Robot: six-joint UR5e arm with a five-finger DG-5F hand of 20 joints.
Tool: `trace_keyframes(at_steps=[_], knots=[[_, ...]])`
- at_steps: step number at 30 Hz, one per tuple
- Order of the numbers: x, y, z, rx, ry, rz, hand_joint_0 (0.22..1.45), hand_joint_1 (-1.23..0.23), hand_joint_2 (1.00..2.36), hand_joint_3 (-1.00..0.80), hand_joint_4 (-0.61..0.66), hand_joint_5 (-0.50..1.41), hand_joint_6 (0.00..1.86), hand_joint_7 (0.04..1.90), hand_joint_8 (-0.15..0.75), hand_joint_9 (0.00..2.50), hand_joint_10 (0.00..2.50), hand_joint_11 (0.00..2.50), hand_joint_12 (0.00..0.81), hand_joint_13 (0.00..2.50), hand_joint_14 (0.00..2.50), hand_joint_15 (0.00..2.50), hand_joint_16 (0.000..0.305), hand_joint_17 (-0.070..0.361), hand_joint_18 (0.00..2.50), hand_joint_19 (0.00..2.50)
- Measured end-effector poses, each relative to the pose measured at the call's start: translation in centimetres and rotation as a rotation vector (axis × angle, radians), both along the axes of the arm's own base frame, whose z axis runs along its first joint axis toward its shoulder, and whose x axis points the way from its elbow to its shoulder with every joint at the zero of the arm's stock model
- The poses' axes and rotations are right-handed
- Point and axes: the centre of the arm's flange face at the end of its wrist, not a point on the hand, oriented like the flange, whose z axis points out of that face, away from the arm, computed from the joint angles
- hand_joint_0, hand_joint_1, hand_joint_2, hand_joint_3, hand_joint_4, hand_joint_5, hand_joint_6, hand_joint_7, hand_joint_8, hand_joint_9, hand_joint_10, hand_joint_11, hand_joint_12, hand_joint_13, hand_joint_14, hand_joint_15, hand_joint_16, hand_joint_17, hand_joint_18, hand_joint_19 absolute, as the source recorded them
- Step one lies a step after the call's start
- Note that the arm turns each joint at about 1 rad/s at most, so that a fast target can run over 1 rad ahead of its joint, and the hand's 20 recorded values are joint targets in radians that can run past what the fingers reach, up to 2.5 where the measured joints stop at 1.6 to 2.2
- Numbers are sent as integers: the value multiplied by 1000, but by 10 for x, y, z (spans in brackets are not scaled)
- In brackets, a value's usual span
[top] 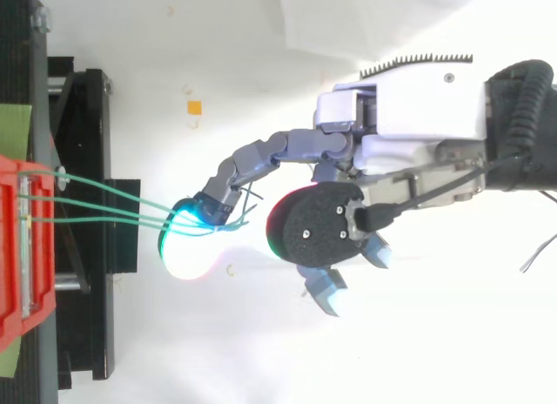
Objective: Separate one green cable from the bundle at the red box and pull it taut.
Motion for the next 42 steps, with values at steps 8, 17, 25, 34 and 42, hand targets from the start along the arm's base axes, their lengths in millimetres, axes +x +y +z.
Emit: trace_keyframes(at_steps=[8,17,25,34,42], knots=[[-8,-2,14,-7,12,0,407,-352,1000,-500,258,-143,501,663,286,1732,20,1212,458,1612,23,1028,86,195,1984,836],[-9,-2,14,-14,24,-1,393,-343,1000,-500,301,-58,502,645,278,1986,22,1395,454,1830,19,1184,91,204,2155,806],[-9,-2,14,-18,24,-1,389,-255,1000,-500,276,-12,501,595,249,2082,27,1290,458,1890,21,1171,91,204,2217,790],[-9,-3,14,-20,24,-2,428,-169,1000,-500,262,53,503,712,246,2096,27,927,430,1911,21,1151,85,192,2202,790],[-9,-3,14,-21,23,-3,512,-139,1000,-500,140,109,505,1020,218,2120,26,721,391,1901,24,1168,73,165,2092,840]])
